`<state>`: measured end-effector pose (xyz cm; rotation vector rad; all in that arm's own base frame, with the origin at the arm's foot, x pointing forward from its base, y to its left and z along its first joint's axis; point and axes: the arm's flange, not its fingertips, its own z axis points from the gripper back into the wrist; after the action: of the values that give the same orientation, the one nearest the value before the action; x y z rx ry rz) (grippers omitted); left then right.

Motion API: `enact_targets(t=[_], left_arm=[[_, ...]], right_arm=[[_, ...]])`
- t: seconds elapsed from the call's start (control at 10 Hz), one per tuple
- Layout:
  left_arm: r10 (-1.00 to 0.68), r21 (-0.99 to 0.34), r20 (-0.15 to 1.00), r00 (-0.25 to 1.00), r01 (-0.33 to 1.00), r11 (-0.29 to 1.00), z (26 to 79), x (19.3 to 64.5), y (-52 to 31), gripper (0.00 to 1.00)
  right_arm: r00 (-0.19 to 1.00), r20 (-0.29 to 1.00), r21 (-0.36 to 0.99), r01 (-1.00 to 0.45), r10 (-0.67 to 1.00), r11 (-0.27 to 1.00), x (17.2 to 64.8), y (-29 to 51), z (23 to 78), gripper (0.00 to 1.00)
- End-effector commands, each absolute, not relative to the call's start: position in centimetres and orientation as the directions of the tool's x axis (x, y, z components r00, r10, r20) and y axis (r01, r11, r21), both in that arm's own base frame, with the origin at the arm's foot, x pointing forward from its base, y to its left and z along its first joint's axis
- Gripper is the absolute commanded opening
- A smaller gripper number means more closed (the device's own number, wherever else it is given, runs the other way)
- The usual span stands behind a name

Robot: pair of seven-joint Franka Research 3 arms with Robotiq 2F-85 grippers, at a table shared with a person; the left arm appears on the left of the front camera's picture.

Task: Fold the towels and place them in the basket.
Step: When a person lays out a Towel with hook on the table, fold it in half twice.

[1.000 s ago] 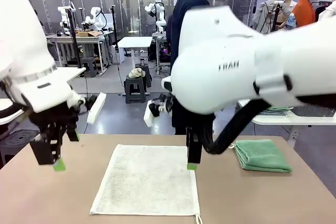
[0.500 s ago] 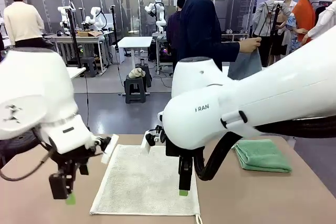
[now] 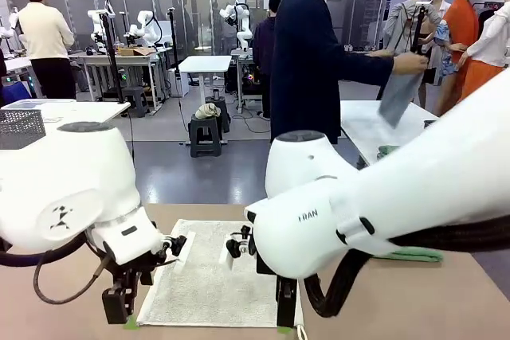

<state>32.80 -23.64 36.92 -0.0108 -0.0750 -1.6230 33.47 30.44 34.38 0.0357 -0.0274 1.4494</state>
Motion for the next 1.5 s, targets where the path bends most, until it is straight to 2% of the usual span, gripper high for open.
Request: enact_targets(t=[0.0, 0.7, 1.4], left_arm=[[-0.994, 0.076, 0.094, -0.049, 0.996, -0.042, 35.5, 32.3, -22.5, 1.0], [-0.997, 0.069, 0.073, -0.037, 0.997, -0.032, 36.7, 33.6, -23.2, 1.0], [-0.997, 0.08, 0.072, -0.038, 0.996, -0.032, 32.3, 35.1, -24.0, 1.0]], right_arm=[[0.105, 0.046, -0.018, -0.994, 0.993, 0.106, 33.0, 29.5, 33.5, 1.0], [0.116, 0.03, 0.005, -0.993, 0.993, 0.116, 33.0, 29.7, 33.2, 1.0], [0.06, -0.015, 0.008, -0.998, 0.998, 0.06, 33.9, 29.0, 31.5, 1.0]])
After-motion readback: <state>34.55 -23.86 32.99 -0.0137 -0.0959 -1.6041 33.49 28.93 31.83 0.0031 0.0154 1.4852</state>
